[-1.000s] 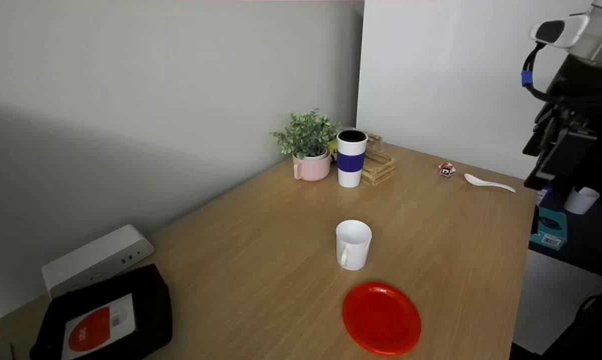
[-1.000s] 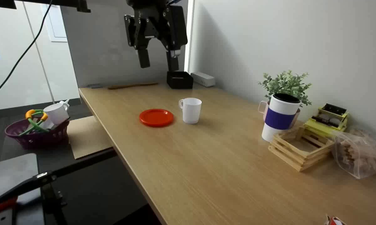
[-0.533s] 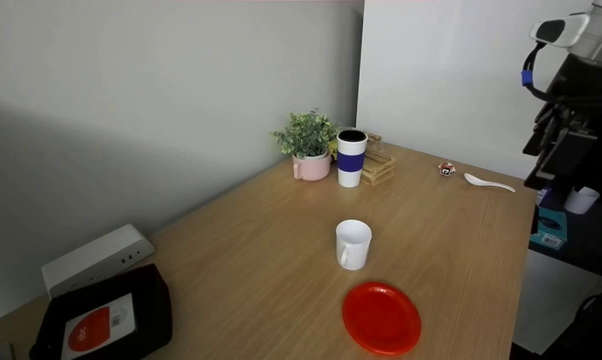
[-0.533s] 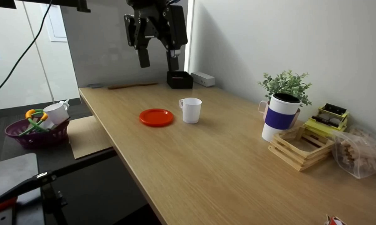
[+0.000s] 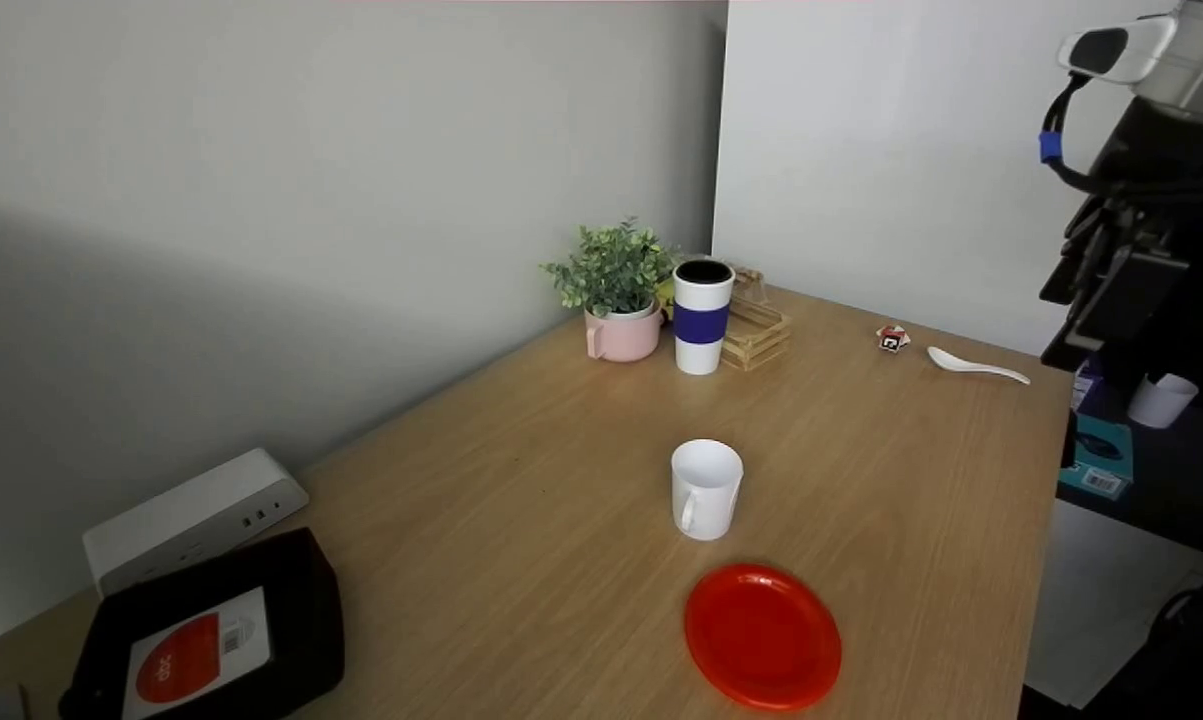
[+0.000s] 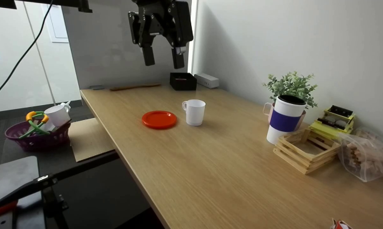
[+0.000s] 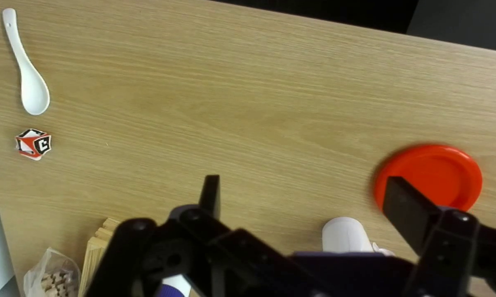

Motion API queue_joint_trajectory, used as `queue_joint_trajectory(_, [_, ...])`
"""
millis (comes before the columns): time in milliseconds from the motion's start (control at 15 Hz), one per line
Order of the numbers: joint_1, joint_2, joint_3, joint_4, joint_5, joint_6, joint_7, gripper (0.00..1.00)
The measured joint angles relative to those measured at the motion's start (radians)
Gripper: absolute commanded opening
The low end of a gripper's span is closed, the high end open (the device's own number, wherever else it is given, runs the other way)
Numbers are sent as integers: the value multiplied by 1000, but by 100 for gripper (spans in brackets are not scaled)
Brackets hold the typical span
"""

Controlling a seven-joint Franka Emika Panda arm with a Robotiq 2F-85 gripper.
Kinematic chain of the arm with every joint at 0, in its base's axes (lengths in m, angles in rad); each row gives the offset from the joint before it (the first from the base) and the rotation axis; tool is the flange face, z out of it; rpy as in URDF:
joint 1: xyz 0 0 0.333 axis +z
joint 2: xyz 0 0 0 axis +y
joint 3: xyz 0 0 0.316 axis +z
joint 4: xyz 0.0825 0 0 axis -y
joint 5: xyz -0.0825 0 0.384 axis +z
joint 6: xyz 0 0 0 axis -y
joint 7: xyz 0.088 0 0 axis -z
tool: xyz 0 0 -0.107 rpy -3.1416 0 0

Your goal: Put the mug cup on the orange plate

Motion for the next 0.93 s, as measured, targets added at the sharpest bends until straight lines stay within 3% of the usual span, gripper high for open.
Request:
queue_joint_trajectory(467, [0, 25, 22, 120, -31, -26, 11, 100])
queue_joint_trajectory(933, [20, 185, 33, 380, -4, -143, -37, 100])
